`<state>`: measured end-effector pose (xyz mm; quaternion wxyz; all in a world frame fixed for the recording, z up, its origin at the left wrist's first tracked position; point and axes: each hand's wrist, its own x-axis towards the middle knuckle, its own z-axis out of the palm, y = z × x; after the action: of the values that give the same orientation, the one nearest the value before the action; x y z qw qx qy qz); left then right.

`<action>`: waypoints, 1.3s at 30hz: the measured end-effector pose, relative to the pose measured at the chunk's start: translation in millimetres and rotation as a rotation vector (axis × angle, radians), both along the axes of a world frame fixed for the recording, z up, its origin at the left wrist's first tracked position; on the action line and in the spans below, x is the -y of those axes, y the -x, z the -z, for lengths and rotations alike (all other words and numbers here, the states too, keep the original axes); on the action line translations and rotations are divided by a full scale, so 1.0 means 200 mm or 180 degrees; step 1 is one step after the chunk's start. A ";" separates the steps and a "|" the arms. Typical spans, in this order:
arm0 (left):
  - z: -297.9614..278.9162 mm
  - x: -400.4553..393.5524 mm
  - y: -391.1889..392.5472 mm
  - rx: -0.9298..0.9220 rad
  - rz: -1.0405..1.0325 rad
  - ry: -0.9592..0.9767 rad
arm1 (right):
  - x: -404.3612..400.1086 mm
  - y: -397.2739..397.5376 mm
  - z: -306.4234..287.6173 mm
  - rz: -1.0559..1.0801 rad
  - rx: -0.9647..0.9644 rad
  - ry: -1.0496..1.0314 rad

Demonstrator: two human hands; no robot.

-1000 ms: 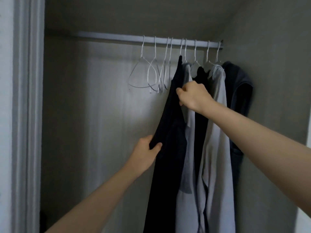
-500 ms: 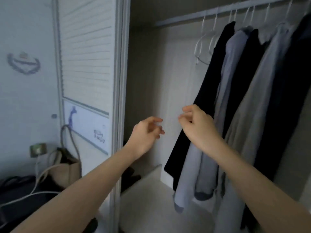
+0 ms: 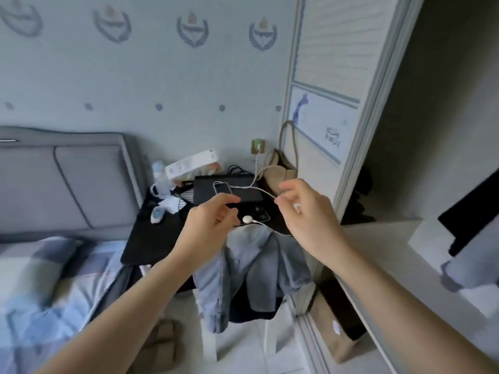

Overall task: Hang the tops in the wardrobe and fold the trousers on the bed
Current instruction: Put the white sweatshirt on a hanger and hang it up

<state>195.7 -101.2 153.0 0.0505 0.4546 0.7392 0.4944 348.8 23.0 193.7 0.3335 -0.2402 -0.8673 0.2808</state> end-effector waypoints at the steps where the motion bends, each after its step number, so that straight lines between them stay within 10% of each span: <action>1: 0.04 0.13 0.03 0.0046 -0.0200 -0.0003 | 0.09 0.07 0.04 -0.0198 0.0067 0.0053; 22: 1.31 3.52 -0.75 0.2794 -0.4679 0.0335 | 3.18 0.64 1.21 -0.3448 0.2026 0.0603; 39: 2.25 4.62 -1.05 0.4776 -0.5854 -0.0064 | 4.68 0.81 2.35 -0.4307 0.4400 0.0329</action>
<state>405.2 -1025.0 -297.2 0.0935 -0.6501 0.5700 0.4937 186.5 -912.6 -276.7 -0.4933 0.1834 -0.8134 0.2480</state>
